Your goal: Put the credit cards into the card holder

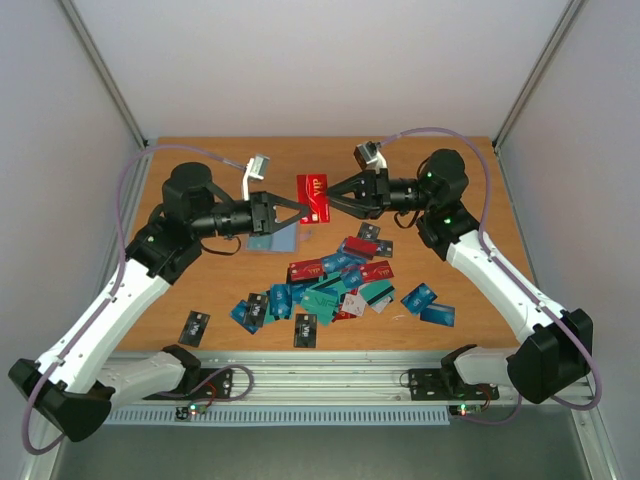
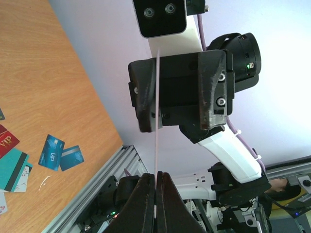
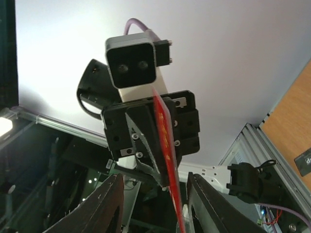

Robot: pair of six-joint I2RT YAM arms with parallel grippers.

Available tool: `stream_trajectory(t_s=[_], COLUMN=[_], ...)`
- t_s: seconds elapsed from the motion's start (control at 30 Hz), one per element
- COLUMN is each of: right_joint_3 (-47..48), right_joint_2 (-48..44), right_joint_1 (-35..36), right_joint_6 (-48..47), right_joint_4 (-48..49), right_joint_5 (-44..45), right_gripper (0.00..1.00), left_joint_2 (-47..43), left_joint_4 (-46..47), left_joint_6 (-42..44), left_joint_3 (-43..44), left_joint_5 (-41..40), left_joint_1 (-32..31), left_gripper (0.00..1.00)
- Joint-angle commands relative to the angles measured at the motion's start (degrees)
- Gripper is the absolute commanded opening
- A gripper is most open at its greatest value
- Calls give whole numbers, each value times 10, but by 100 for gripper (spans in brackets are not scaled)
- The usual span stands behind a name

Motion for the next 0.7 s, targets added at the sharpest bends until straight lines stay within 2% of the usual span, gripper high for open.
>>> stream_trajectory(t_s=[0.0, 0.27, 0.37, 0.5, 0.57, 0.6, 0.67], right_joint_3=[2, 13, 19, 25, 29, 31, 35], right_joint_2=[7, 23, 24, 20, 17, 15, 13], right_joint_1=[4, 5, 5, 4, 5, 5, 5], right_joint_6=[66, 66, 50, 17, 3, -3, -14], right_joint_4=[99, 99, 78, 40, 23, 17, -1], right_joint_5=[-13, -26, -30, -33, -33, -32, -31], right_gripper=[36, 25, 17, 2, 1, 1, 1], left_joint_2=[4, 20, 25, 27, 27, 27, 25], left_joint_4=[59, 96, 95, 94, 91, 89, 73], left_joint_6=[-12, -26, -26, -25, -23, -20, -12], left_joint_3=[-9, -17, -16, -17, -17, -16, -13], left_joint_5=[16, 36, 37, 38, 37, 36, 27], left_joint_1=[0, 1, 0, 1, 0, 1, 0], left_gripper=[0, 0, 0, 0, 1, 4, 19])
